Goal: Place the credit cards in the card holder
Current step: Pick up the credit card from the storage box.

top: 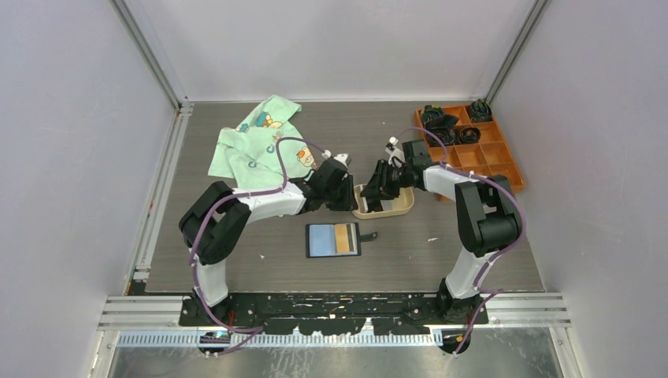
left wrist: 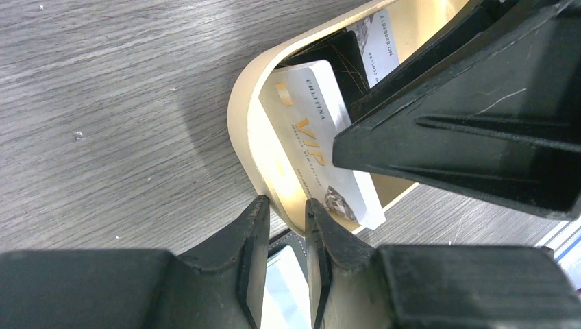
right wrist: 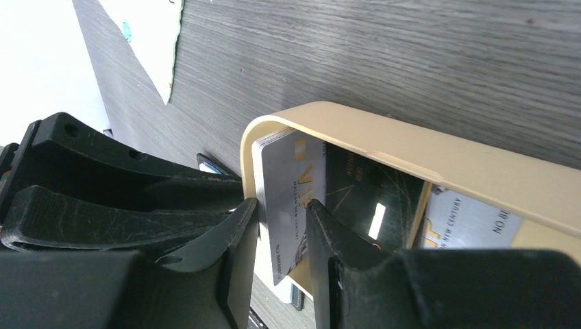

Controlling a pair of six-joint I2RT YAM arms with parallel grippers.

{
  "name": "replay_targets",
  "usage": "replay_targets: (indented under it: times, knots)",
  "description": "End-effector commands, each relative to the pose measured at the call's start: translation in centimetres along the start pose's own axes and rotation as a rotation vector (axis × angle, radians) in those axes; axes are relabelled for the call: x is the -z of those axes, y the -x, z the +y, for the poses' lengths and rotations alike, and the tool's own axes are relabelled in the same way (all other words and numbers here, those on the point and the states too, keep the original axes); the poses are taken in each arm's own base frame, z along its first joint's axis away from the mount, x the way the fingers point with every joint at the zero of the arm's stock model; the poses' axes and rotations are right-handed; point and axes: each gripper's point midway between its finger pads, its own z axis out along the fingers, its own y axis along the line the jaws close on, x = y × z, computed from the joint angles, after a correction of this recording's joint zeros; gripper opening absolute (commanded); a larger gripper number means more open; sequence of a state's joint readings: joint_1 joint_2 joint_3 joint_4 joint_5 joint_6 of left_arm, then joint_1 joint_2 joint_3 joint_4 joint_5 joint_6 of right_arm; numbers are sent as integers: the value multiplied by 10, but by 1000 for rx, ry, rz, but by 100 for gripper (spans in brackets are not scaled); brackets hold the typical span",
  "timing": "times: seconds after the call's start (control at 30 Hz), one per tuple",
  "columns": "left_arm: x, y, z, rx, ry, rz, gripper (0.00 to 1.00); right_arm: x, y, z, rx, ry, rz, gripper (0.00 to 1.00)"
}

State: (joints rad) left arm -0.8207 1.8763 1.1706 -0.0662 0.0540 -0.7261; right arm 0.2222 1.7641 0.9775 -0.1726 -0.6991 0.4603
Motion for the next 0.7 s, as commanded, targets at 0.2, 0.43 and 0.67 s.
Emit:
replay_targets:
  times: [0.2, 0.43, 0.67]
  knots:
    - [3, 20, -22, -9, -77, -47, 26, 7, -1, -11, 26, -11, 12, 41]
    - [6, 25, -26, -20, -93, -59, 26, -1, -8, -10, -16, 36, 49, 41]
    - [6, 23, -27, -21, -105, -50, 26, -8, -11, -14, -33, 30, 45, 41]
